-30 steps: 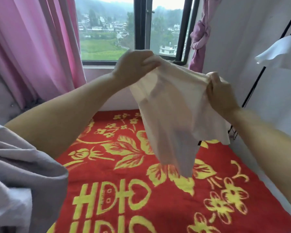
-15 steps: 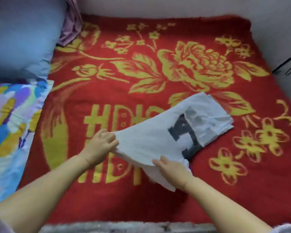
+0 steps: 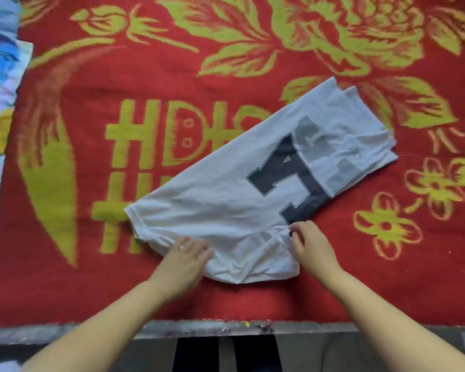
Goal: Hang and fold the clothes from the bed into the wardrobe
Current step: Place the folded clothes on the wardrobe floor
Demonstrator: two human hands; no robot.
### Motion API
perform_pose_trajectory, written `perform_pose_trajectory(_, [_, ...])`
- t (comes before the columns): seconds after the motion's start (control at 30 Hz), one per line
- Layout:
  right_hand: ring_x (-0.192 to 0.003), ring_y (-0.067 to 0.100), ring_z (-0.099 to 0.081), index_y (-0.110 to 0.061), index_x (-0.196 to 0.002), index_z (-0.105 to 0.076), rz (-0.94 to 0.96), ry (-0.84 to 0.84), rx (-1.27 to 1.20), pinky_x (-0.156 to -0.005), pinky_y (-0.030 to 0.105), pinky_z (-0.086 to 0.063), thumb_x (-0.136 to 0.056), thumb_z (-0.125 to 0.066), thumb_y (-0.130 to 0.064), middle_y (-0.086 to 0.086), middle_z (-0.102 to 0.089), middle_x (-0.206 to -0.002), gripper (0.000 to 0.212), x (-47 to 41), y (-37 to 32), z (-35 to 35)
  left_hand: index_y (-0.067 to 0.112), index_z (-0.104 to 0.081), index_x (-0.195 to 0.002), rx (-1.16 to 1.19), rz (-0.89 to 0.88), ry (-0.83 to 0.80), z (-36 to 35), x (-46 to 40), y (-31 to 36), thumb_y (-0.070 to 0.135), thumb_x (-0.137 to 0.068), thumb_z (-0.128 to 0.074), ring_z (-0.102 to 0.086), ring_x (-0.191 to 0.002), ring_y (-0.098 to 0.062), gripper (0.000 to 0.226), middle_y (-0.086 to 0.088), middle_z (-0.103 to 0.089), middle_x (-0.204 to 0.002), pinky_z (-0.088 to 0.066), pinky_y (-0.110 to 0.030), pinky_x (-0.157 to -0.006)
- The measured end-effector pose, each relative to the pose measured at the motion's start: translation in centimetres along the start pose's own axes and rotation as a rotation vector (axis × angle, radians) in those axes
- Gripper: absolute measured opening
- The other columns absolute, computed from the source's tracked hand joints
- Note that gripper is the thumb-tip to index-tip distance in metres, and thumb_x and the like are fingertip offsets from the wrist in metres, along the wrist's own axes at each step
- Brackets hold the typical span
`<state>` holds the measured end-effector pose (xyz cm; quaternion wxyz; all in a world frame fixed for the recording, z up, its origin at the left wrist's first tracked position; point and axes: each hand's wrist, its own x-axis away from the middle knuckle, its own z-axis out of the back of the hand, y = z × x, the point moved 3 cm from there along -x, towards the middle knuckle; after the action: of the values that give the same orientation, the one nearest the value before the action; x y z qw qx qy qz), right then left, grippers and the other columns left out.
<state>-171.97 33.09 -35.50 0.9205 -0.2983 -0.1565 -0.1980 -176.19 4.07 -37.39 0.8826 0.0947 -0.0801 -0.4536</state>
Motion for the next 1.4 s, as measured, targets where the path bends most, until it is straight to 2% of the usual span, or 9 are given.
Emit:
perform_pose_trajectory(0.2, [-0.075,0.018,-0.049,-0.020,-0.079,-0.050,-0.295,-0.205,-0.036,-0.062,0.026,-0.036,-0.085,-0.062,-0.038,-0.006,-0.050,-0.074,0.023,-1.6,0.9,-1.7,0.018,-0.031,-0.140,0.332,0.416,-0.354,-2.6,-4.1,7.4,0.047,-0.089,-0.052,-0.053,-0.113,-0.025,0.062,-0.002,-0.056,-0.121,-0.038,-0.036,-0.094])
perform_pose_trajectory(0.33, [-0.060,0.016,-0.036,-0.016,-0.058,-0.036,-0.227,-0.339,-0.015,-0.053,0.032,-0.025,-0.083,-0.061,-0.024,-0.003,-0.037,-0.058,0.036,-2.0,0.3,-2.3,0.026,-0.037,-0.134,0.403,0.526,-0.271,-3.1,-5.7,9.3,0.042,-0.089,-0.054,-0.054,-0.111,-0.023,0.051,0.002,-0.061,-0.113,-0.032,-0.036,-0.092])
perform_pose_trajectory(0.6, [-0.060,0.012,-0.032,-0.010,-0.071,-0.040,0.001,-0.046,-0.240,-0.052,0.021,-0.029,-0.094,-0.050,-0.014,-0.004,-0.037,-0.063,0.026,-1.6,0.2,1.4,0.026,-0.045,-0.076,0.388,0.328,0.260,-1.3,-4.5,10.8,0.021,-0.075,-0.054,-0.047,-0.047,-0.019,0.011,0.004,-0.053,-0.053,-0.035,-0.025,-0.051])
perform_pose_trajectory(0.77, [-0.081,0.019,-0.050,-0.011,-0.090,-0.059,-0.065,-0.020,-0.114,-0.065,0.028,-0.034,-0.087,-0.062,-0.021,0.003,-0.056,-0.085,0.011,-1.7,3.7,-1.3,0.025,-0.051,-0.079,0.201,0.171,0.164,-6.1,-3.3,12.5,0.021,-0.069,-0.048,-0.054,-0.063,-0.016,0.011,0.007,-0.056,-0.073,-0.027,-0.027,-0.064])
perform_pose_trajectory(0.93, [-0.107,0.025,-0.049,-0.012,-0.125,-0.049,-0.122,0.122,-0.117,-0.087,0.034,-0.038,-0.083,-0.070,-0.028,0.006,-0.052,-0.114,0.050,0.3,4.1,-3.9,0.022,-0.047,-0.104,0.173,0.311,0.207,-8.6,-1.8,12.4,0.030,-0.067,-0.061,-0.051,-0.088,-0.016,0.040,0.004,-0.058,-0.098,-0.035,-0.030,-0.077])
perform_pose_trajectory(1.1, [-0.070,0.019,-0.051,-0.016,-0.074,-0.053,-0.254,-0.053,-0.424,-0.063,0.032,-0.038,-0.071,-0.062,-0.033,-0.001,-0.055,-0.070,0.020,2.1,3.5,-4.9,0.012,-0.049,-0.086,1.018,1.086,0.379,-6.9,0.9,13.5,0.020,-0.092,-0.060,-0.057,-0.073,-0.020,0.014,0.001,-0.058,-0.077,-0.040,-0.020,-0.062])
perform_pose_trajectory(1.2, [-0.063,0.016,-0.050,-0.014,-0.077,-0.055,-0.309,-0.075,-0.797,-0.054,0.025,-0.040,-0.063,-0.056,-0.024,0.003,-0.054,-0.070,0.017,3.1,2.7,-4.3,0.001,-0.048,-0.111,1.738,1.547,0.544,-6.3,0.5,14.3,0.019,-0.094,-0.058,-0.061,-0.101,-0.022,0.027,-0.010,-0.064,-0.101,-0.047,-0.031,-0.093])
perform_pose_trajectory(1.3, [-0.061,0.016,-0.060,-0.009,-0.085,-0.055,-0.356,-0.155,-1.044,-0.046,0.020,-0.042,-0.081,-0.057,-0.004,0.002,-0.055,-0.068,0.006,3.9,3.0,-4.7,0.006,-0.050,-0.118,2.209,1.513,0.614,-5.5,-2.2,13.4,0.022,-0.092,-0.062,-0.052,-0.114,-0.018,0.033,-0.009,-0.058,-0.118,-0.039,-0.038,-0.107])
perform_pose_trajectory(1.4, [-0.068,0.021,-0.064,-0.012,-0.103,-0.061,-0.402,-0.133,-1.127,-0.056,0.027,-0.050,-0.092,-0.057,-0.006,0.008,-0.067,-0.083,0.013,4.2,3.3,-5.1,0.015,-0.062,-0.106,2.360,1.410,0.473,-5.3,-4.2,12.3,0.021,-0.088,-0.064,-0.062,-0.093,-0.020,0.020,-0.006,-0.067,-0.103,-0.048,-0.034,-0.083])
